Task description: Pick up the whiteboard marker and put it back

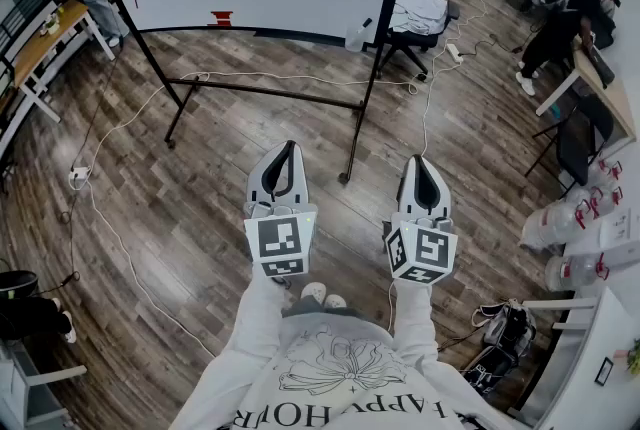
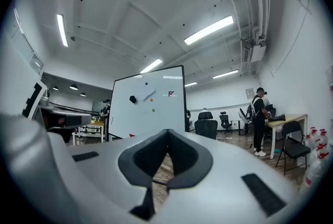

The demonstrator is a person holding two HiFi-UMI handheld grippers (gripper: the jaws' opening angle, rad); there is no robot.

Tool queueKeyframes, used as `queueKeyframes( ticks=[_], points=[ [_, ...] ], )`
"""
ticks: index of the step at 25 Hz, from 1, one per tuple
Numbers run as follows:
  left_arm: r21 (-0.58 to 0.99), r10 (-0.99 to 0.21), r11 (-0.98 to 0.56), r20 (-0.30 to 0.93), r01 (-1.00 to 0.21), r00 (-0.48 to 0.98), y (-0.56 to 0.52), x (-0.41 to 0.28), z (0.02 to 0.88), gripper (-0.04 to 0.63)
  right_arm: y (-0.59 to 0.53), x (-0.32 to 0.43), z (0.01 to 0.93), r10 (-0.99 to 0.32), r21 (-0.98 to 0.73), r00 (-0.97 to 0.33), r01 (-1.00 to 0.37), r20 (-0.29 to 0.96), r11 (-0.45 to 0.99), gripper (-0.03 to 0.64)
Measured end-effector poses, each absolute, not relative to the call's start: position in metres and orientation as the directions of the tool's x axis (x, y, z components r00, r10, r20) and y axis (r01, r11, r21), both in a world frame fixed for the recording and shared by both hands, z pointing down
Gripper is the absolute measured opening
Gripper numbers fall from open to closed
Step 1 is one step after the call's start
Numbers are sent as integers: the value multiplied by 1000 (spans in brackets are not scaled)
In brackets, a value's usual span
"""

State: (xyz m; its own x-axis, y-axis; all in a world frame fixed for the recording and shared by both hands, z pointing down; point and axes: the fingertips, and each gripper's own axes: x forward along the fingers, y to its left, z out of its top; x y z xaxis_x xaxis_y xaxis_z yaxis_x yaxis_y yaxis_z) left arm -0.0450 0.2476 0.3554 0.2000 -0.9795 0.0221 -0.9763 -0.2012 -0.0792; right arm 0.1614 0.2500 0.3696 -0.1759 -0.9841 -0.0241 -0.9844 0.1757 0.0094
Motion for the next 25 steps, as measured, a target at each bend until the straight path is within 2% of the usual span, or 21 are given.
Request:
queueKeyframes(
  ticks=[25],
  points=[
    [-68, -975, -219, 58, -973, 215, 199, -91, 384, 6, 204, 110, 401, -986, -47, -165, -985, 17, 164, 3]
  ],
)
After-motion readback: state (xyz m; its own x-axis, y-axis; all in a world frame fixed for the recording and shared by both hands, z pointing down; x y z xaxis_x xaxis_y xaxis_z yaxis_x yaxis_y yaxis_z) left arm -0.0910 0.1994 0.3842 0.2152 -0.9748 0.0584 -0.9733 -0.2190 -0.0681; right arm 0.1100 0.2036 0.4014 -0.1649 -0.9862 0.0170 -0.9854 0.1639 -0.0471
